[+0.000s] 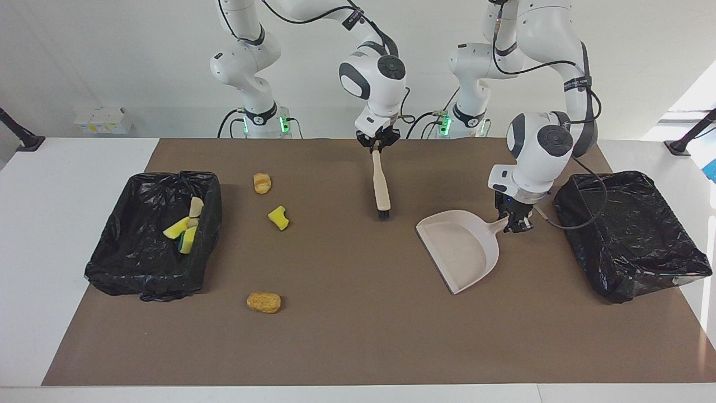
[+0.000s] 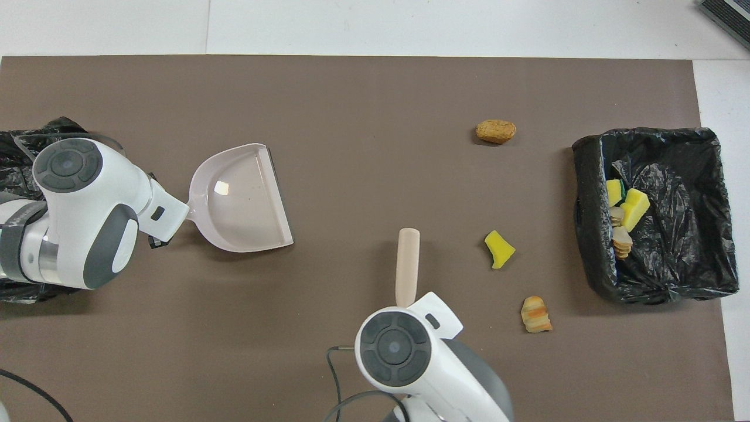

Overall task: Sweep and dump trash in bin
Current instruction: 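Lift the pink brush with the right gripper and carry it toward the crumbs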

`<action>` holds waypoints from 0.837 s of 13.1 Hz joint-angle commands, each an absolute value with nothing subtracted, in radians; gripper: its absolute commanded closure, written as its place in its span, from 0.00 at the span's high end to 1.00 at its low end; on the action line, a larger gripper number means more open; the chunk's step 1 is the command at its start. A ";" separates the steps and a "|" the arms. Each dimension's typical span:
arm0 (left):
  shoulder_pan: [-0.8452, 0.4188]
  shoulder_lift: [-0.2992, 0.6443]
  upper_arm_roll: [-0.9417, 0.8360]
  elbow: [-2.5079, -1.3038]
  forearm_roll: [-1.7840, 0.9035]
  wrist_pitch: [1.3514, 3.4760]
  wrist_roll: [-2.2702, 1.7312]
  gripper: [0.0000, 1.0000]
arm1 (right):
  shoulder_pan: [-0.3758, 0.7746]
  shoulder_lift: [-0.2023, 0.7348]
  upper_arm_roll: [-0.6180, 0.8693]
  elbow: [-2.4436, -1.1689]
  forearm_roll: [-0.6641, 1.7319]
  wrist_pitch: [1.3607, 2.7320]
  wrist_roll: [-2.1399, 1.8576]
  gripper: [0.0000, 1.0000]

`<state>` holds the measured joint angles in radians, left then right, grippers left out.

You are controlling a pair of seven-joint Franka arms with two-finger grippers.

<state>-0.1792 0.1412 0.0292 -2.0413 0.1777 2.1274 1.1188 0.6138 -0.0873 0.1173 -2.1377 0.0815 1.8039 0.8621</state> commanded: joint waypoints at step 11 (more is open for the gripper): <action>-0.368 0.160 0.031 -1.983 0.160 2.017 1.180 0.00 | 0.367 -0.451 0.127 -2.566 -0.035 1.551 0.931 0.00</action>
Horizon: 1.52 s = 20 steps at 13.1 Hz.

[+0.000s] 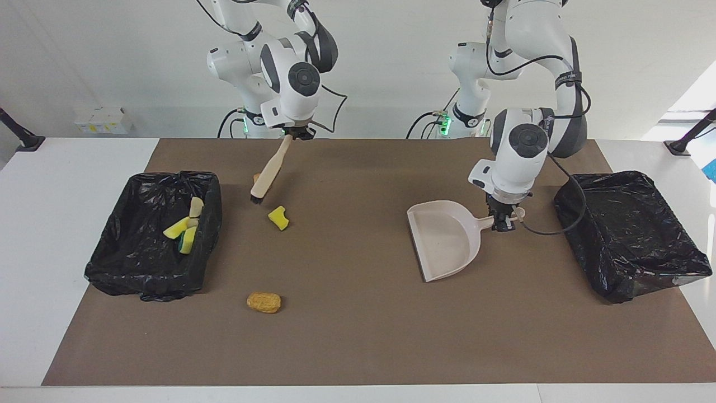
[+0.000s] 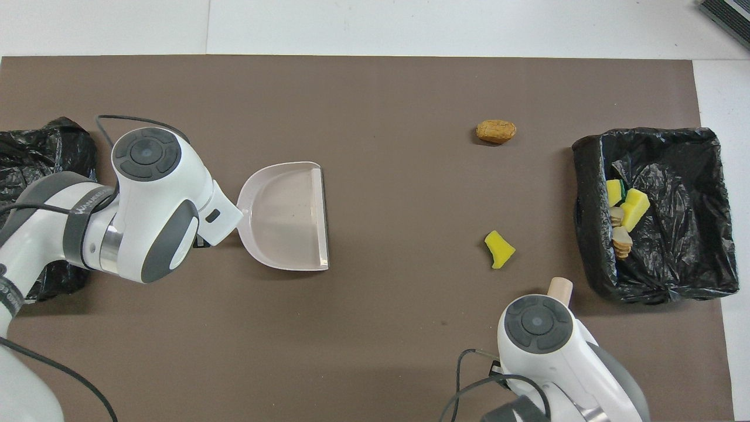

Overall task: Sweep and dump trash in bin
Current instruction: 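Lift the pink brush with the right gripper and carry it toward the crumbs, then sweep the sponge and crumbs toward the dustpan with the right gripper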

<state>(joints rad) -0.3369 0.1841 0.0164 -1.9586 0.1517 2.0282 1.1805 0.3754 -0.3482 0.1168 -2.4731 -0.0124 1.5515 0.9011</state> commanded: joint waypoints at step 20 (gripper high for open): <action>-0.434 0.132 0.031 -2.088 0.158 2.123 0.942 0.00 | 0.299 -0.163 0.129 -2.398 0.064 2.000 0.649 0.00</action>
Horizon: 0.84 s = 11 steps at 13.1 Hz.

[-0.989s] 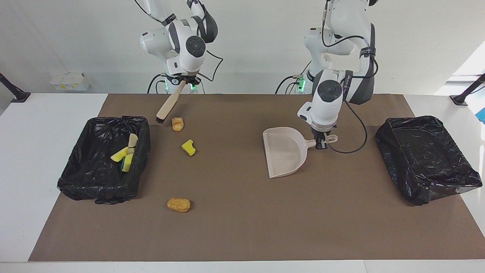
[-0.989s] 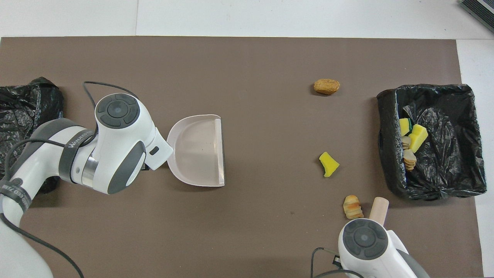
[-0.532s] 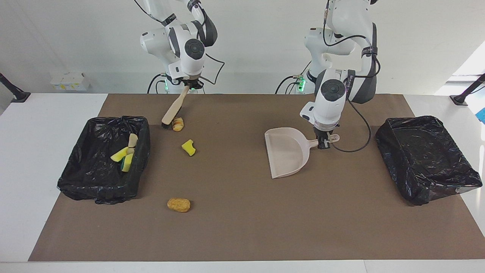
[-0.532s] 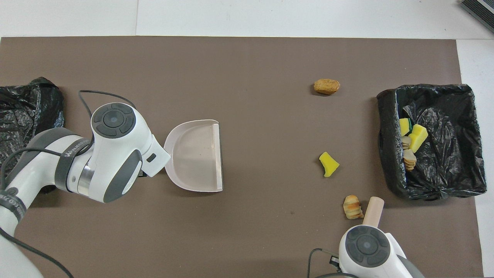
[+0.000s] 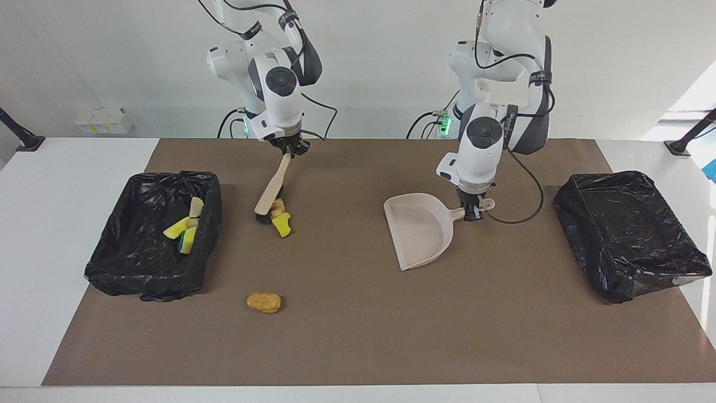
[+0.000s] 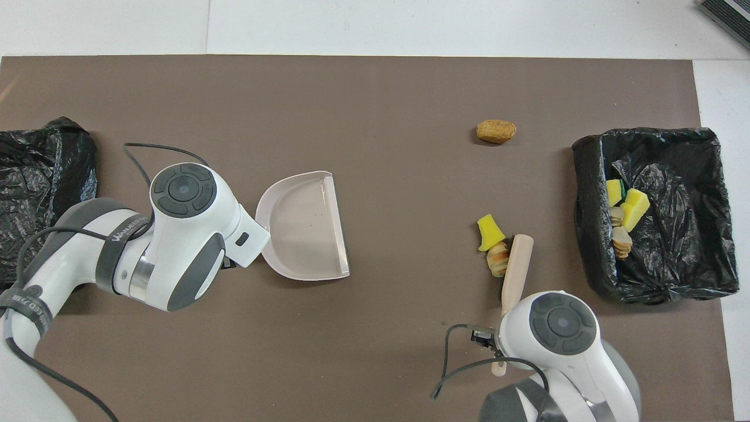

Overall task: Sweep and dump trash in bin
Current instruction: 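Sweep the sponge and crumbs toward the dustpan with the right gripper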

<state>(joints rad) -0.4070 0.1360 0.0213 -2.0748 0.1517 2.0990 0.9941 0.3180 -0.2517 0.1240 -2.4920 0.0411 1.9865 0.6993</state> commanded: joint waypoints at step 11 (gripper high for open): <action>-0.465 0.150 0.029 -2.034 0.150 2.079 0.847 0.00 | 0.494 -0.209 0.135 -2.396 0.159 1.960 0.509 0.00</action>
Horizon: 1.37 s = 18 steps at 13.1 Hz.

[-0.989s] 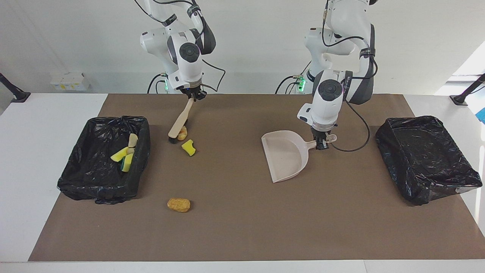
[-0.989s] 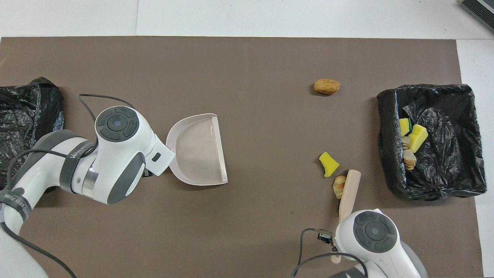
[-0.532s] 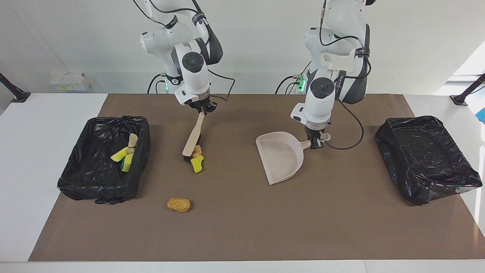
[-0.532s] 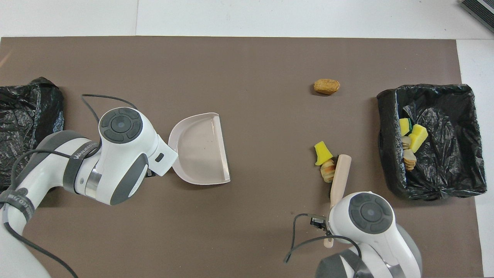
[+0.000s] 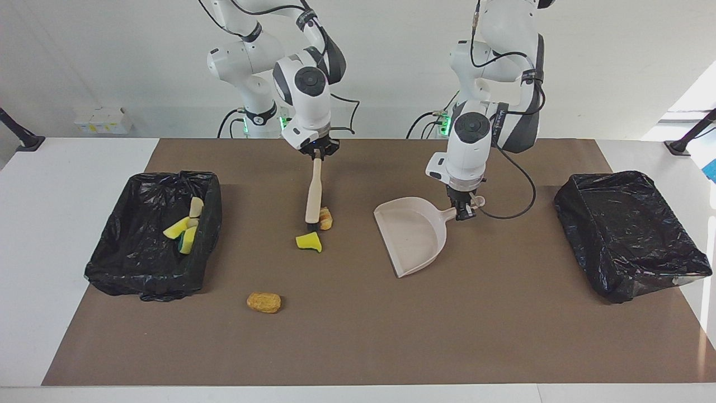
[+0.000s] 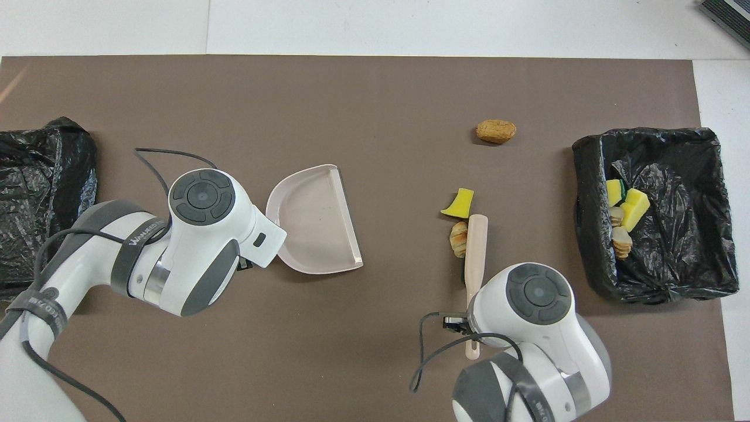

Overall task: Sweep and dump trash in bin
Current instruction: 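Sweep the sponge and crumbs toward the dustpan with the right gripper, then brush the sponges and crumbs into the dustpan held by the left gripper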

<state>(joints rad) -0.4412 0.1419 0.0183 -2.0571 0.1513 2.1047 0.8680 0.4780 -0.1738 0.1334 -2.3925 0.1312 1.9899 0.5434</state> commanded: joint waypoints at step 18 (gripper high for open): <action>-0.588 0.063 0.031 -2.154 0.230 2.019 0.753 0.00 | 0.173 0.017 0.132 -2.138 -0.023 1.901 0.084 0.00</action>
